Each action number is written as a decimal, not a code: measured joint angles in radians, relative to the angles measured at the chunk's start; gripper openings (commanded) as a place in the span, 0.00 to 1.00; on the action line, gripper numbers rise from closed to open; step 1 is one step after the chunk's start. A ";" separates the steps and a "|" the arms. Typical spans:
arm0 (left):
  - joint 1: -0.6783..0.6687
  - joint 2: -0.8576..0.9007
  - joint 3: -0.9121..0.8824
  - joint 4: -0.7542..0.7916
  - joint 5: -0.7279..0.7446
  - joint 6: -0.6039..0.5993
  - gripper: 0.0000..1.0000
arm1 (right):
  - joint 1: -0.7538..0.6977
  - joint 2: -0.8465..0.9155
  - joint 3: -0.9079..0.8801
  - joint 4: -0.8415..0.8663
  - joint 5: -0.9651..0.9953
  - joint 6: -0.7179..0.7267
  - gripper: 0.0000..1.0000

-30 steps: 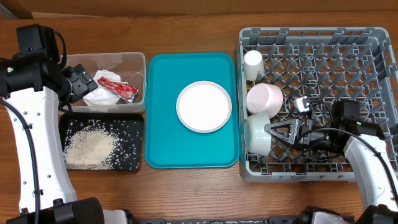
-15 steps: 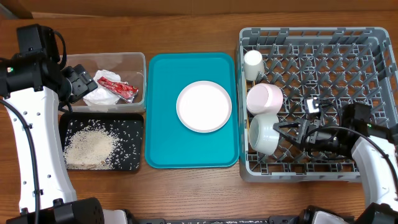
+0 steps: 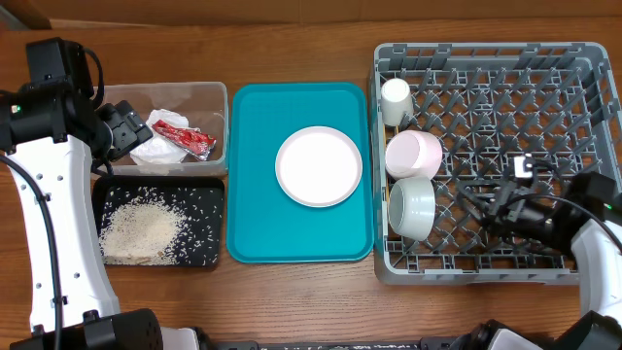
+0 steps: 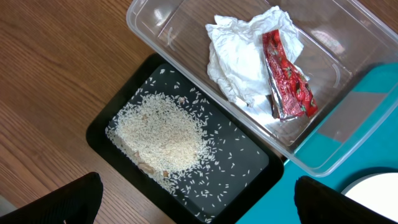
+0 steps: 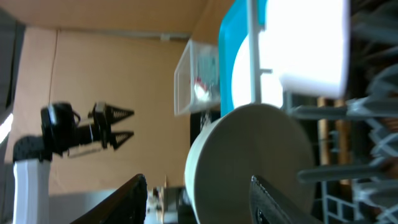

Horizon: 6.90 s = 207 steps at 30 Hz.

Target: Sort waste into correct bins and load items into the dishwasher

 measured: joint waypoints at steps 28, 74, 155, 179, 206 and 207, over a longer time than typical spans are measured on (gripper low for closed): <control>0.000 0.000 0.000 0.000 0.000 0.000 1.00 | 0.586 -0.031 0.560 -0.317 0.733 0.314 0.09; 0.000 0.000 0.000 0.000 0.000 0.000 1.00 | 0.937 0.065 0.483 -0.341 1.436 0.763 0.25; 0.000 0.000 0.000 0.000 0.000 0.000 1.00 | 0.914 0.066 0.269 -0.095 1.407 0.729 0.15; 0.000 0.000 0.000 0.000 0.000 0.000 1.00 | 0.916 0.066 0.383 -0.160 1.165 0.559 0.28; 0.000 0.000 0.000 0.000 0.000 0.000 1.00 | 0.970 0.068 0.193 0.034 0.983 0.590 0.22; 0.000 0.000 0.000 0.000 0.000 0.000 1.00 | 0.970 0.068 0.193 0.029 0.980 0.591 0.22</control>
